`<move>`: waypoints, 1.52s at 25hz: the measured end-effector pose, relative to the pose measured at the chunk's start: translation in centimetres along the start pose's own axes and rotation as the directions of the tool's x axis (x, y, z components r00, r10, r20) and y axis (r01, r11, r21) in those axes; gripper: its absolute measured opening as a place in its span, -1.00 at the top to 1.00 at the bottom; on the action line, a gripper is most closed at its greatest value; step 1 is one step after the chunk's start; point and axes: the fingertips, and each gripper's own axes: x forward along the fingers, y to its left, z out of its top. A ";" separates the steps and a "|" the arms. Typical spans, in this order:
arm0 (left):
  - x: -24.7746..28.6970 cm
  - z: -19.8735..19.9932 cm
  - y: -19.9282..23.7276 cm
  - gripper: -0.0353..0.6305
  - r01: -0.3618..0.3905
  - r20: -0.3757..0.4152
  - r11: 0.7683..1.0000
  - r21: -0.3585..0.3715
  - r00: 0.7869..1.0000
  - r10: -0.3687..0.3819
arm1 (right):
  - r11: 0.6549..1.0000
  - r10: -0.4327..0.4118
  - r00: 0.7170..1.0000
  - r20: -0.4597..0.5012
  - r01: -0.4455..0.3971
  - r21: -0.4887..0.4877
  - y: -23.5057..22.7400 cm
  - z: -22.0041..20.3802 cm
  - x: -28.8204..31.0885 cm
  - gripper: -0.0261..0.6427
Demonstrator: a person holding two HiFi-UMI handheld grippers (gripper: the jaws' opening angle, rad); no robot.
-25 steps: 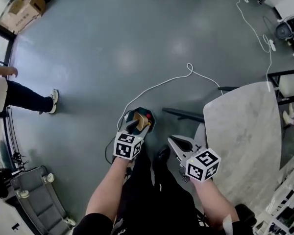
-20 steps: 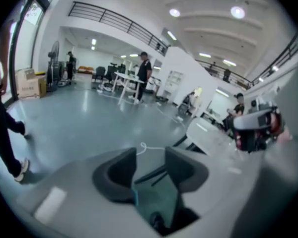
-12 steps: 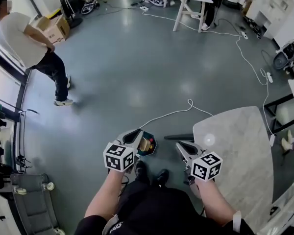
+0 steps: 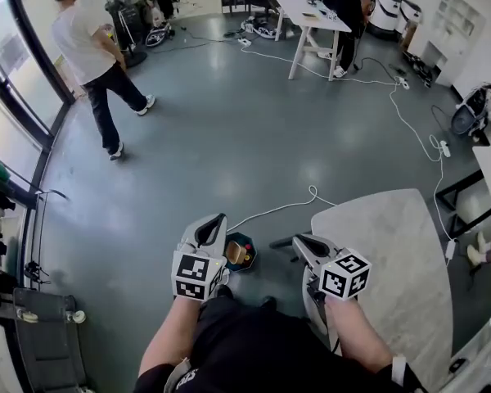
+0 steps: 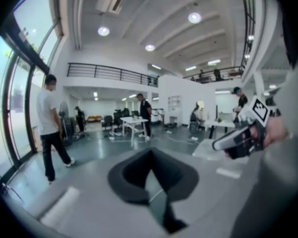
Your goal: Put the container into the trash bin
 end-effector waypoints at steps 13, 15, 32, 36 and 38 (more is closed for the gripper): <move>-2.4 2.9 6.2 0.86 0.019 0.041 0.999 -0.043 0.999 -0.017 | 0.993 -0.118 0.979 0.168 0.118 0.007 1.2 3.6 -1.9 0.94; -2.8 3.5 7.9 0.86 0.011 0.049 0.999 -0.046 0.999 -0.008 | 0.990 -0.134 0.966 0.223 0.138 -0.002 1.9 5.4 -1.0 0.94; -4.8 2.3 13.6 0.86 -0.054 0.074 0.989 -0.139 0.995 0.065 | 0.973 -0.076 0.949 0.304 0.138 -0.186 6.6 9.3 1.7 0.95; -4.9 2.8 13.8 0.86 -0.053 0.086 0.989 -0.137 0.994 0.065 | 0.970 -0.063 0.951 0.304 0.129 -0.205 7.2 9.6 1.9 0.95; -5.1 3.1 13.9 0.86 -0.054 0.092 0.989 -0.135 0.994 0.067 | 0.969 -0.060 0.949 0.308 0.129 -0.209 7.4 9.8 1.8 0.95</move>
